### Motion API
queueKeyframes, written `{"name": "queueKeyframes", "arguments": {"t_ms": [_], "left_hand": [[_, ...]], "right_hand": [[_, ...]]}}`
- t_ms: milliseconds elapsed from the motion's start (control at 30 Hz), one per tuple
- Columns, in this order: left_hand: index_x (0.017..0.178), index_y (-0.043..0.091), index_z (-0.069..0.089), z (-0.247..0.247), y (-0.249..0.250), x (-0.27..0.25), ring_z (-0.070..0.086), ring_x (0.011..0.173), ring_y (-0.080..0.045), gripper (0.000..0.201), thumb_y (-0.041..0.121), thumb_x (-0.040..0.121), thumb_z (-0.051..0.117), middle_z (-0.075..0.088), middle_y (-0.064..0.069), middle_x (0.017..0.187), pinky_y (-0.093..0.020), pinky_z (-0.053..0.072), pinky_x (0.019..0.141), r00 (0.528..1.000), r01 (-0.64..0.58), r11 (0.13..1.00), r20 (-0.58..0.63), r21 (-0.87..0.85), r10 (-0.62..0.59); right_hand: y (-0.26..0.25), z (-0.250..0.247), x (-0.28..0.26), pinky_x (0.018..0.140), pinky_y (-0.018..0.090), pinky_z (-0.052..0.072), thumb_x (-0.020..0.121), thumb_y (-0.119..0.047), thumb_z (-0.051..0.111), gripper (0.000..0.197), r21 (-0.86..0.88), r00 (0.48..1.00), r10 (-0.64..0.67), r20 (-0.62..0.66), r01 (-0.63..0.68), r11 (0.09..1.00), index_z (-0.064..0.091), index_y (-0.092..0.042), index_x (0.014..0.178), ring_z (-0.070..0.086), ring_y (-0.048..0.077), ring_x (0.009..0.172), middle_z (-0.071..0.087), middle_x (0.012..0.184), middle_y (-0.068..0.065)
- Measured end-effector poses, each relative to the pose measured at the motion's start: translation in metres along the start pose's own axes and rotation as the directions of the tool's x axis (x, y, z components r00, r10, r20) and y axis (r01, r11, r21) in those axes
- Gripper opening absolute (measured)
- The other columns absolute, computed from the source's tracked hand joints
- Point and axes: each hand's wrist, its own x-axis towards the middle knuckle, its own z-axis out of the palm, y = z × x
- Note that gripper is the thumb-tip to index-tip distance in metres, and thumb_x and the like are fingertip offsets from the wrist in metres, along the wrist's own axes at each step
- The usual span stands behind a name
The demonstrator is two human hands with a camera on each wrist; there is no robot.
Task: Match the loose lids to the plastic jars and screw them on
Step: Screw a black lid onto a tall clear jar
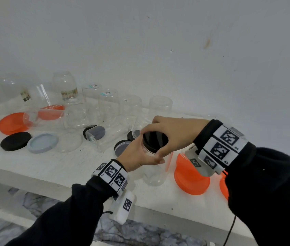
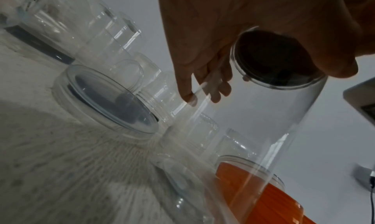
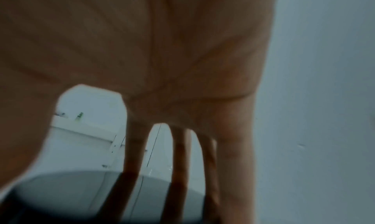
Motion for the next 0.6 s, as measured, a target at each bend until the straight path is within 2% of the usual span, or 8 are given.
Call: {"name": "queueKeyframes", "arguments": {"t_ms": [67,133,233,333,400,500,533,600], "left_hand": [[0.123,0.022,0.047,0.002,-0.001,-0.001,0.056,0.105,0.004,0.078,0.034,0.054,0.081,0.061,0.01,0.113,-0.009,0.043,0.083,1.0,0.005,1.0,-0.014,-0.027,-0.005],[0.12,0.026,0.047,0.003,-0.002,-0.003,0.057,0.105,0.004,0.075,0.031,0.055,0.083,0.062,0.01,0.112,-0.01,0.043,0.083,1.0,0.013,0.999,-0.026,-0.036,-0.013],[0.11,0.034,0.047,0.005,0.0,-0.005,0.056,0.098,0.011,0.062,0.025,0.058,0.08,0.061,0.015,0.107,-0.006,0.042,0.08,0.999,0.014,1.0,-0.043,-0.005,-0.014],[0.108,0.033,0.049,0.004,0.0,-0.006,0.056,0.094,0.012,0.059,0.024,0.058,0.08,0.061,0.014,0.105,-0.005,0.042,0.077,0.998,0.025,1.0,-0.051,0.001,-0.025],[0.111,0.03,0.05,0.002,-0.001,-0.005,0.056,0.095,0.012,0.062,0.018,0.061,0.084,0.062,0.014,0.105,-0.005,0.041,0.077,0.999,0.037,0.999,-0.037,0.007,-0.037],[0.12,0.021,0.05,-0.003,-0.003,-0.003,0.056,0.097,0.012,0.066,0.015,0.064,0.084,0.062,0.013,0.107,-0.004,0.041,0.077,0.998,0.055,0.998,-0.013,0.045,-0.054],[0.121,0.021,0.05,-0.003,-0.003,-0.003,0.056,0.098,0.013,0.066,0.015,0.064,0.084,0.062,0.013,0.107,-0.003,0.04,0.077,0.999,0.054,0.997,-0.007,0.052,-0.054],[0.119,0.023,0.049,-0.002,-0.003,-0.004,0.056,0.099,0.012,0.066,0.013,0.063,0.085,0.062,0.012,0.107,-0.004,0.04,0.078,0.999,0.053,0.998,-0.008,0.036,-0.053]], "right_hand": [[0.002,0.002,-0.002,0.087,0.032,0.047,0.075,-0.049,0.07,0.065,0.017,0.997,-0.041,-0.059,0.042,0.999,0.041,-0.04,0.133,0.049,0.017,0.101,0.042,0.114,-0.001],[0.002,0.008,-0.003,0.078,0.028,0.046,0.074,-0.056,0.067,0.059,-0.008,0.988,-0.019,-0.155,0.018,1.0,0.047,-0.04,0.128,0.05,0.016,0.09,0.045,0.103,-0.002],[-0.005,0.022,0.003,0.065,0.027,0.04,0.075,-0.067,0.057,0.059,-0.112,0.949,0.075,-0.305,-0.114,0.987,0.056,-0.028,0.119,0.047,0.017,0.074,0.044,0.087,-0.002],[-0.01,0.027,0.008,0.057,0.027,0.037,0.076,-0.069,0.052,0.061,-0.188,0.918,0.112,-0.381,-0.195,0.963,0.061,-0.018,0.109,0.044,0.017,0.065,0.044,0.076,0.0],[-0.007,0.022,0.004,0.063,0.029,0.043,0.075,-0.072,0.051,0.065,-0.192,0.939,0.088,-0.334,-0.159,0.968,0.059,-0.021,0.114,0.051,0.018,0.072,0.051,0.082,0.001],[0.0,0.01,-0.004,0.087,0.034,0.047,0.077,-0.061,0.06,0.065,-0.072,0.995,-0.011,-0.103,0.004,0.997,0.042,-0.037,0.135,0.052,0.018,0.105,0.047,0.121,-0.001],[0.001,0.008,-0.005,0.09,0.034,0.046,0.077,-0.054,0.065,0.067,-0.038,0.996,-0.056,-0.066,0.054,0.998,0.039,-0.04,0.137,0.05,0.017,0.108,0.043,0.124,-0.002],[0.002,0.01,-0.004,0.085,0.033,0.048,0.075,-0.049,0.069,0.064,-0.023,0.99,-0.09,-0.113,0.088,0.996,0.044,-0.04,0.134,0.052,0.017,0.1,0.045,0.115,-0.001]]}}
